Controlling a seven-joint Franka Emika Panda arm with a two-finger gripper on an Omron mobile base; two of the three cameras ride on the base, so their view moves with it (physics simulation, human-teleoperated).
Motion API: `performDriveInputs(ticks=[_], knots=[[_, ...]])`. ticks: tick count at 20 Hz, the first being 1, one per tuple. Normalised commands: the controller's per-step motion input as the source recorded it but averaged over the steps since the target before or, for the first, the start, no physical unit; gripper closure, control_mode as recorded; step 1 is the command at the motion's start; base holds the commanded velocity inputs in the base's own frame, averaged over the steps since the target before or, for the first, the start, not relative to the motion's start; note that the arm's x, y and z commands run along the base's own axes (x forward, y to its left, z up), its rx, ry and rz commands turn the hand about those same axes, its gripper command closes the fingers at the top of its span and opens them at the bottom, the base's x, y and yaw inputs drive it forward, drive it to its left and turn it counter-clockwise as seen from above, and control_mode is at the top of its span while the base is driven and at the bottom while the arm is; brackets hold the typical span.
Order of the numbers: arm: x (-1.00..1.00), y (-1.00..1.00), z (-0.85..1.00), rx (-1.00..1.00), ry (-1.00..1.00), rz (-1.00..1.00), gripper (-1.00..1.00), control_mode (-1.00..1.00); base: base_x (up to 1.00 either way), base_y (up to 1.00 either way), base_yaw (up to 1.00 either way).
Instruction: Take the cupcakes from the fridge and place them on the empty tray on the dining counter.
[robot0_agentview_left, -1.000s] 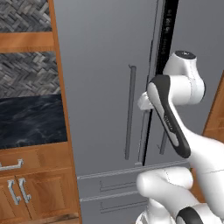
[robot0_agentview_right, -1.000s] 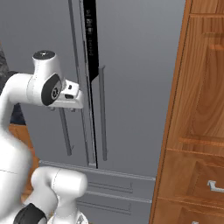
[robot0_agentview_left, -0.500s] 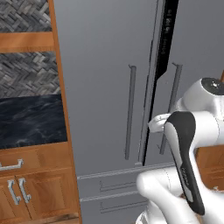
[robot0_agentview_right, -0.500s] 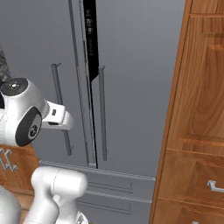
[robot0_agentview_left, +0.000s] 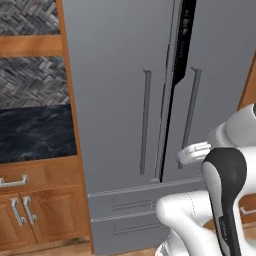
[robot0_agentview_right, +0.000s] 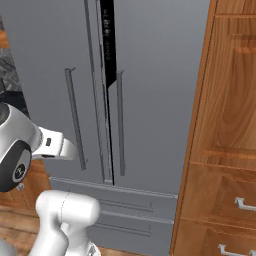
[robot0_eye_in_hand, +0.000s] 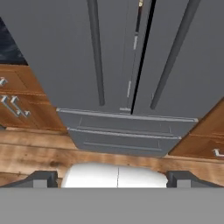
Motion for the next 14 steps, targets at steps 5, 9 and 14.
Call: performDriveInputs(ticks=[5,9,14], knots=[[0.00,0.00,0.00,0.00,0.00,0.00,-1.00,1.00,-0.61,0.00,0.00],[0.00,0.00,0.00,0.00,0.00,0.00,-1.00,1.00,-0.26,0.00,0.00],[0.00,0.00,0.00,0.00,0.00,0.00,-1.00,1.00,0.00,0.00,0.00]])
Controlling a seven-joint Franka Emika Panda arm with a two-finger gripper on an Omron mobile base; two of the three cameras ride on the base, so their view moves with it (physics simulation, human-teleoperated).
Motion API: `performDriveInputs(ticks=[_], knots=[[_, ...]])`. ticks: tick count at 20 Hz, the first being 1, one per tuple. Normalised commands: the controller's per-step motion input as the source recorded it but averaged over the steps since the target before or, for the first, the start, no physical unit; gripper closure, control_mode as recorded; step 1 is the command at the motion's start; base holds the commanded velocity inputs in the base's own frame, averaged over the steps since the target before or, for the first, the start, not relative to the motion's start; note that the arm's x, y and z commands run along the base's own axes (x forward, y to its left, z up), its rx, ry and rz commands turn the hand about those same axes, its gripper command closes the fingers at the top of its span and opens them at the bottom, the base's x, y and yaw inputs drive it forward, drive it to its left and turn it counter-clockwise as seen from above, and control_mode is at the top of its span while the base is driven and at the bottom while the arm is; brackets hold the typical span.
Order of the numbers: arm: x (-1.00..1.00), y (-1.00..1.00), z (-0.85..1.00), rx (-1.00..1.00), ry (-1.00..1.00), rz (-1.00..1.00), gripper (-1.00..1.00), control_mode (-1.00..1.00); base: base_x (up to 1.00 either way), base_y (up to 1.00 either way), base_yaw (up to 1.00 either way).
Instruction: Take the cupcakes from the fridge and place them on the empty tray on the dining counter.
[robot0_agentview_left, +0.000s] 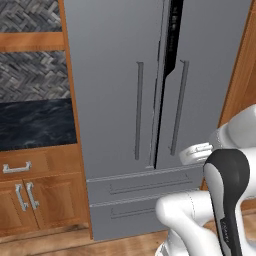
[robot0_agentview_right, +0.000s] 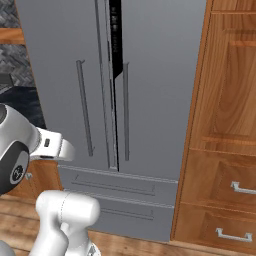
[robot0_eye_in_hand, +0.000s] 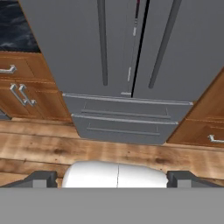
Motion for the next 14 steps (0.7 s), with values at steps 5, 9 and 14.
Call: performDriveInputs(ticks=[5,9,14], knots=[[0.00,0.00,0.00,0.00,0.00,0.00,-1.00,1.00,0.00,0.00,0.00],[0.00,0.00,0.00,0.00,0.00,0.00,-1.00,1.00,0.00,0.00,0.00],[0.23,-0.23,-0.14,0.00,-0.09,0.00,-1.00,-1.00,0.02,-0.04,0.00]])
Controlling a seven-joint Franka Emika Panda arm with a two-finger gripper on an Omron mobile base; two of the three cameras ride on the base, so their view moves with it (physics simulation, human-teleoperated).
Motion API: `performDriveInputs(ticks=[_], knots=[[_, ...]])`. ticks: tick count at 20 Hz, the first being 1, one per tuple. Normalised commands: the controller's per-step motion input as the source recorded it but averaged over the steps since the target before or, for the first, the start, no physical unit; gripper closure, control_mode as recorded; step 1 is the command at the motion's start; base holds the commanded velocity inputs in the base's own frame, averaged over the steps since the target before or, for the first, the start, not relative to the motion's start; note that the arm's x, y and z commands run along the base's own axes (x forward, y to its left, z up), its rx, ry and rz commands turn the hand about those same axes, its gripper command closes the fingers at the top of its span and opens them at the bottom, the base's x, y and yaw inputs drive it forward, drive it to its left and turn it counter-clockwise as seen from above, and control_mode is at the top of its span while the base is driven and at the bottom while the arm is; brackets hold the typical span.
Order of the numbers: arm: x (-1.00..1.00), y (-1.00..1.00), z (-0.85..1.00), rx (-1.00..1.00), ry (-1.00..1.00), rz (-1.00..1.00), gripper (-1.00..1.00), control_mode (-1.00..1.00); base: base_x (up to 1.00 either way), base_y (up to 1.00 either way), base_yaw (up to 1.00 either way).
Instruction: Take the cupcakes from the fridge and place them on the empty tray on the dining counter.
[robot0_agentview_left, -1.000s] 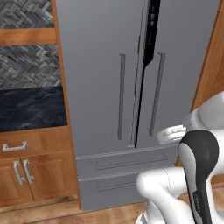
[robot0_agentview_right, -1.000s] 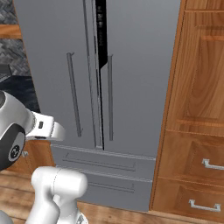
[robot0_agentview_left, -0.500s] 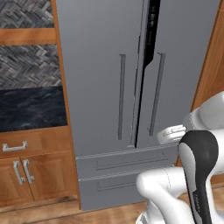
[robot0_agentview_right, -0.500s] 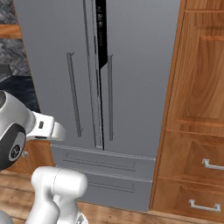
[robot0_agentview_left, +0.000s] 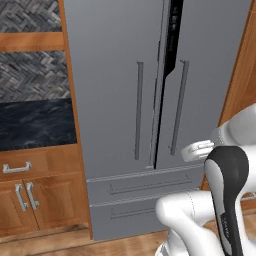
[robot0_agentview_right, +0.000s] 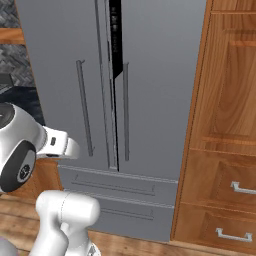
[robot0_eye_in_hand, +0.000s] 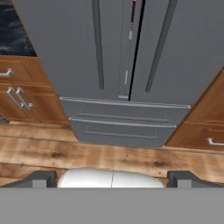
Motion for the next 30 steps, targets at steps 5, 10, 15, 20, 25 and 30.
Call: performDriveInputs(ticks=[5,10,15,20,25,30], knots=[[0.46,-0.47,-0.14,0.00,-0.22,0.00,-1.00,-1.00,0.00,0.00,0.00],[0.90,-0.15,-0.04,0.01,-0.15,0.00,-1.00,-1.00,0.00,0.00,0.00],[0.97,-0.23,0.00,0.00,-0.08,-0.03,-1.00,-1.00,0.00,0.00,0.00],[0.80,-0.44,0.00,0.01,0.00,-0.10,-1.00,-1.00,0.00,0.00,0.00],[0.78,-0.37,0.00,0.01,0.00,-0.07,-1.00,-1.00,0.00,0.00,0.00],[0.93,-0.12,-0.10,0.01,-0.05,0.00,-1.00,-1.00,0.00,0.00,0.00]])
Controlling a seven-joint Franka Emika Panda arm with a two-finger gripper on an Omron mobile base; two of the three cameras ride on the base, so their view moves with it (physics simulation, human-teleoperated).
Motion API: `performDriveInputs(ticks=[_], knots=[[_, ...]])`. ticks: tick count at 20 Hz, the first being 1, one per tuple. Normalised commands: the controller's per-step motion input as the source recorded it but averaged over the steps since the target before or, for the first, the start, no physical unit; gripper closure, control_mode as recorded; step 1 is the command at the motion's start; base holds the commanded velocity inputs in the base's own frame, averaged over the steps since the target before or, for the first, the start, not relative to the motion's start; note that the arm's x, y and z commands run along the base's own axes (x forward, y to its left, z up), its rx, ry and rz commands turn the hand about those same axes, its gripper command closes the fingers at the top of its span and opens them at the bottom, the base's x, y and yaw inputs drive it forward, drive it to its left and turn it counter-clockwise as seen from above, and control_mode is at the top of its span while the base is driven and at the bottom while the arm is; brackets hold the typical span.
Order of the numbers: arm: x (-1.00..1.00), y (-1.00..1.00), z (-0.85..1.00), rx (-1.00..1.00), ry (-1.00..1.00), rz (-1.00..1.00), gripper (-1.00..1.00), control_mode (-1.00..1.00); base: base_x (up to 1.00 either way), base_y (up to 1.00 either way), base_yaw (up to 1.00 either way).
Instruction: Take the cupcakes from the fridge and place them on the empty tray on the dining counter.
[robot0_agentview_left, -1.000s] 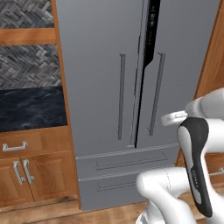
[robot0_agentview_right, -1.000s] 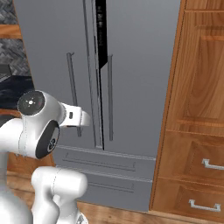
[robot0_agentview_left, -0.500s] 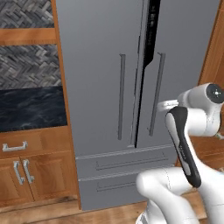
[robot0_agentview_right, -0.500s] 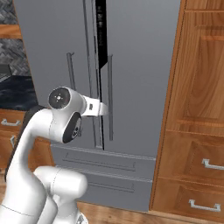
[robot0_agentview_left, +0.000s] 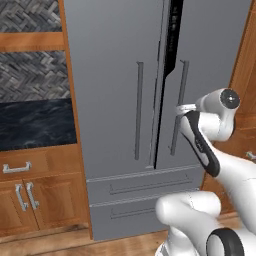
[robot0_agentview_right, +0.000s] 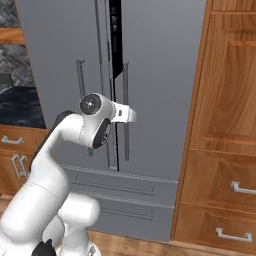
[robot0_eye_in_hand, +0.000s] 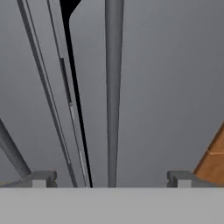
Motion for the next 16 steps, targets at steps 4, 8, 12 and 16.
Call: performDriveInputs(ticks=[4,8,12,16], knots=[[1.00,-0.01,-0.09,0.05,-0.11,0.00,-1.00,-1.00,0.00,0.00,0.00],[0.99,0.00,-0.10,0.03,-0.14,0.00,-1.00,-1.00,0.00,0.00,0.00],[0.88,-0.14,-0.08,0.03,-0.12,0.00,-1.00,-1.00,0.00,0.00,0.00],[0.87,-0.27,-0.05,0.05,-0.06,0.00,-1.00,-1.00,0.00,0.00,0.00]])
